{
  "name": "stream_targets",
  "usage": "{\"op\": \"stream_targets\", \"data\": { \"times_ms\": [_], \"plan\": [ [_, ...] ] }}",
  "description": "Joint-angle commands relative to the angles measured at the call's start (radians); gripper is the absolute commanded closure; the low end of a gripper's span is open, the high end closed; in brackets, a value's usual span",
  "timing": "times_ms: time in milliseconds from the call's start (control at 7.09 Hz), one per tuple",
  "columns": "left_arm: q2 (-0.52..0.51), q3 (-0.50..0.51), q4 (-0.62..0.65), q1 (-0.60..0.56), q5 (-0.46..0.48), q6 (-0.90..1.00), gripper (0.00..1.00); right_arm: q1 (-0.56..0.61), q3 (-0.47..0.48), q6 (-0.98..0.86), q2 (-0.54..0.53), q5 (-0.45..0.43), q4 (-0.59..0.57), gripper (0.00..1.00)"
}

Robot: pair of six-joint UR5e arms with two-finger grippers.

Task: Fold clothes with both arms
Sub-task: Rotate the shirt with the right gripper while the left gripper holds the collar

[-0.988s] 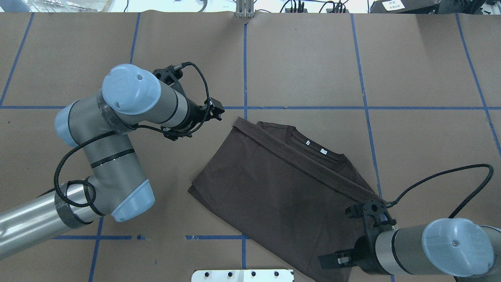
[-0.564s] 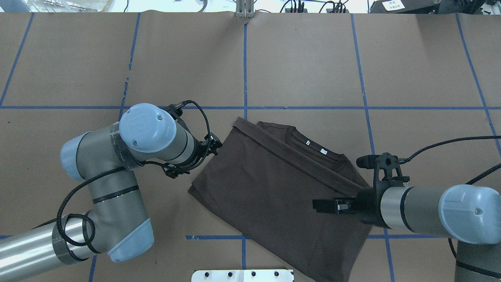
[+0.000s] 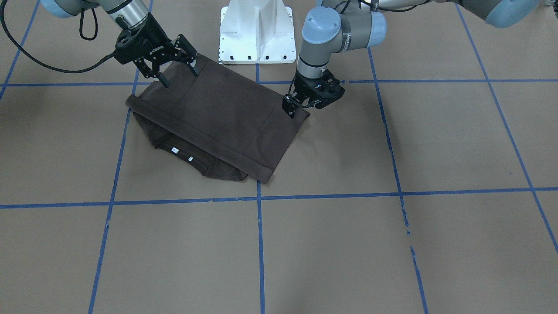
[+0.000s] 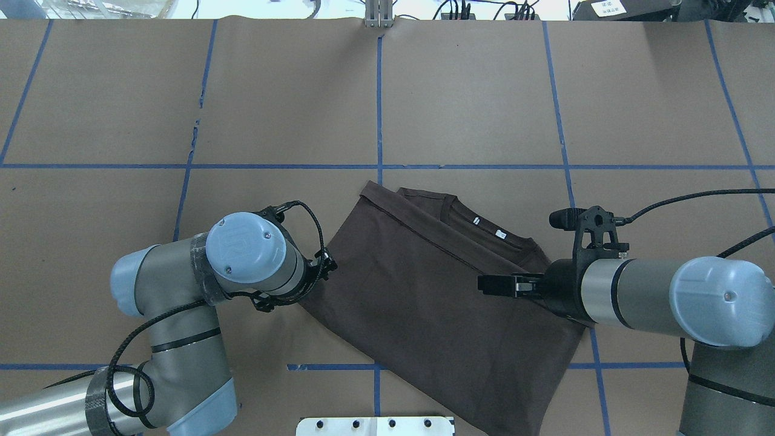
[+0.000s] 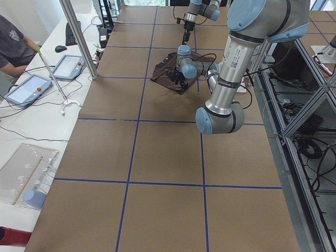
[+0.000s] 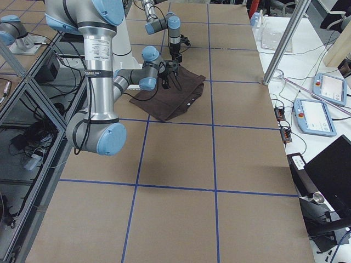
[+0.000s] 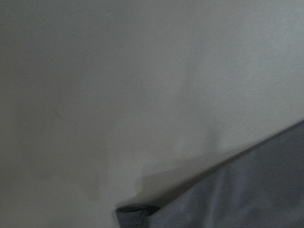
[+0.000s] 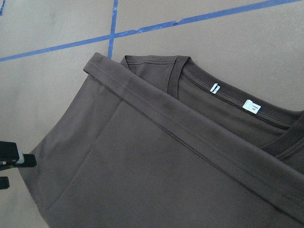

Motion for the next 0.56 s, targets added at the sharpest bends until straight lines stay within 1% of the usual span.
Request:
{"op": "stream_targets", "data": {
  "times_ms": [0, 141, 282, 423],
  "plan": [
    [-0.004, 0.018, -0.004, 0.004, 0.000, -0.002, 0.55, 0.005, -0.002, 0.000, -0.003, 0.001, 0.000, 0.00],
    [-0.004, 0.022, -0.016, 0.004, 0.000, 0.000, 0.80, 0.005, -0.002, 0.001, -0.003, 0.001, 0.000, 0.00],
    [-0.004, 0.022, -0.020, 0.003, 0.000, 0.002, 1.00, 0.005, 0.000, 0.001, -0.001, 0.001, 0.000, 0.00],
    [-0.005, 0.010, -0.018, -0.005, 0.001, 0.011, 1.00, 0.008, 0.000, 0.000, -0.001, 0.001, 0.000, 0.00]
  ]
}}
